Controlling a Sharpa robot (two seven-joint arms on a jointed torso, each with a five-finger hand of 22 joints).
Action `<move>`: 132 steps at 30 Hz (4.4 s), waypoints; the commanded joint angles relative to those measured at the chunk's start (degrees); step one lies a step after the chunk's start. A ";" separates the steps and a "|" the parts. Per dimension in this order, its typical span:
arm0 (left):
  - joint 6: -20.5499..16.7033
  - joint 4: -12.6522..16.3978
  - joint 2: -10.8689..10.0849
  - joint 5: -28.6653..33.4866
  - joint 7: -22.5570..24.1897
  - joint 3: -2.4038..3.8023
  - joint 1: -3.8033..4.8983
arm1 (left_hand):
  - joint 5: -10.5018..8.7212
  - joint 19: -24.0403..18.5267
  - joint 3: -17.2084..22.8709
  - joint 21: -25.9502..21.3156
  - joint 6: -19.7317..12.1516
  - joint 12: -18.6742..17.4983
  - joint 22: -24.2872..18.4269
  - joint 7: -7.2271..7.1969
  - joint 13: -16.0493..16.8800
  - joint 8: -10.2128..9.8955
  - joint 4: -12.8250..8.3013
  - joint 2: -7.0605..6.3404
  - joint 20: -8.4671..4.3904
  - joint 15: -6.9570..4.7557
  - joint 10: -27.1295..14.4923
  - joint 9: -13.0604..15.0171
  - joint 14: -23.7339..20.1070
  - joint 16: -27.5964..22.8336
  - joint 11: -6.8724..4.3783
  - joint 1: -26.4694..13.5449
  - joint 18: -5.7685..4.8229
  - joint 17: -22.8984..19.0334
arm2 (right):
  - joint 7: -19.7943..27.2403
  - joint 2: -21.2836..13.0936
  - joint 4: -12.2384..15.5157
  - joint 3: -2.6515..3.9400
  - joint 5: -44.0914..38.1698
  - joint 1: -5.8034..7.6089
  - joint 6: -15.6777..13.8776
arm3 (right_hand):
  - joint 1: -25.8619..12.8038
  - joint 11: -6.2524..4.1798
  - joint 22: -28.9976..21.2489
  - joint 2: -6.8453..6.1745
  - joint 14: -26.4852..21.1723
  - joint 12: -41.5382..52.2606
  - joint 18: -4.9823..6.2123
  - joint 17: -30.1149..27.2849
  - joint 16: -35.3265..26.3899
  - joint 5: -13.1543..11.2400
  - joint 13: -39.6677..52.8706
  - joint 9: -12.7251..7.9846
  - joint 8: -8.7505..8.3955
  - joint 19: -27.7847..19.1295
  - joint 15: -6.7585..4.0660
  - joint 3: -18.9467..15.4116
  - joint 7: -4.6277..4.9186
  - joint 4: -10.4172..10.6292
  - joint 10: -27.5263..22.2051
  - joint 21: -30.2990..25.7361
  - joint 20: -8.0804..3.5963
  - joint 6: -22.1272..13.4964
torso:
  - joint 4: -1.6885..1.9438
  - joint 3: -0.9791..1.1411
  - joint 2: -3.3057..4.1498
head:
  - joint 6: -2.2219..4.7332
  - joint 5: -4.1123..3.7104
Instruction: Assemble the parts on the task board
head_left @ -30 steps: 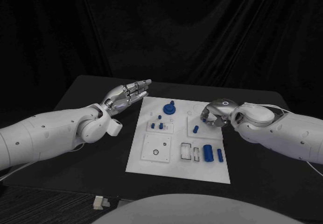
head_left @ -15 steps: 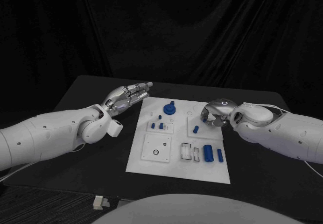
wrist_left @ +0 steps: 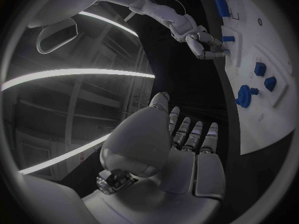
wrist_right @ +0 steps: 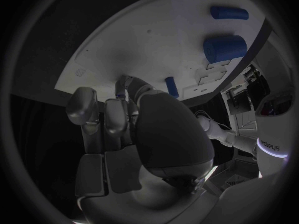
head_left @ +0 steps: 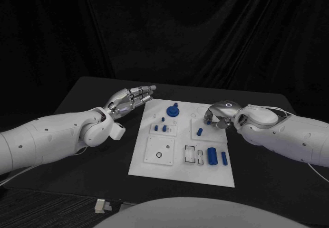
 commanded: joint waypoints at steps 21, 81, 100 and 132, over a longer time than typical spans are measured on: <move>0.86 -0.44 -0.02 0.48 11.08 0.06 -0.40 | 0.24 0.96 0.88 0.40 0.55 0.65 0.48 0.28 0.09 0.30 -0.11 -0.19 0.04 0.25 0.31 0.06 0.74 0.80 0.48 0.60 -1.10 0.15 | 0.57 -2.03 2.55 0.05 1.38 -0.03 -4.18 | -0.86 0.19 7.10 -1.14 -0.53 -1.48 0.18 -1.44 -1.17 -2.61 -0.51 0.05 -1.31 -0.60 0.30 1.30 2.24 0.24 0.76 -0.90 0.42 0.78 | -0.02 -0.08 -0.08 | 0.00 0.48; 1.74 -0.71 -0.40 0.48 8.89 0.06 -1.12 | 0.30 1.27 1.55 0.43 0.22 1.01 0.35 0.23 0.12 0.21 -0.23 -0.39 0.02 0.98 0.24 0.03 1.20 1.39 1.30 0.41 -2.09 0.24 | -2.24 0.00 18.03 0.05 -2.66 4.67 1.66 | -1.43 0.47 6.34 -1.55 -1.84 -2.74 0.69 -4.34 -3.49 -3.85 -0.89 -0.34 -2.49 -1.92 0.55 2.15 2.37 0.60 0.44 -4.09 0.71 0.47 | -0.01 -0.16 -0.22 | 0.00 1.32; 1.86 -0.66 -0.35 0.48 8.91 0.06 -1.12 | 0.29 1.25 1.60 0.42 0.24 1.03 0.30 0.29 0.12 0.22 -0.21 -0.39 0.02 0.99 0.24 0.03 1.11 1.36 1.32 0.37 -2.18 0.22 | -1.60 6.34 15.38 0.05 -5.01 1.81 3.21 | -1.21 0.53 6.27 -1.53 -2.02 -2.86 0.73 -4.60 -3.72 -3.70 -0.91 -0.39 -2.65 -2.09 0.60 2.37 2.47 0.41 0.43 -4.45 0.74 0.40 | -0.04 -0.18 -0.23 | 0.00 1.97; 2.42 -0.98 -0.14 0.48 8.62 0.06 -1.42 | 0.29 1.16 1.81 0.35 0.00 0.96 0.07 0.38 0.09 0.18 -0.14 -0.26 0.01 1.03 0.12 0.01 1.01 1.37 1.37 0.30 -2.42 0.19 | -2.46 8.12 15.08 0.04 -5.06 -0.14 4.95 | -1.17 0.59 6.16 -1.53 -2.19 -2.94 0.82 -4.90 -3.97 -3.53 -0.92 -0.44 -2.81 -2.33 0.66 2.49 2.54 0.33 0.42 -5.02 0.78 0.30 | -0.07 -0.20 -0.27 | 0.00 2.19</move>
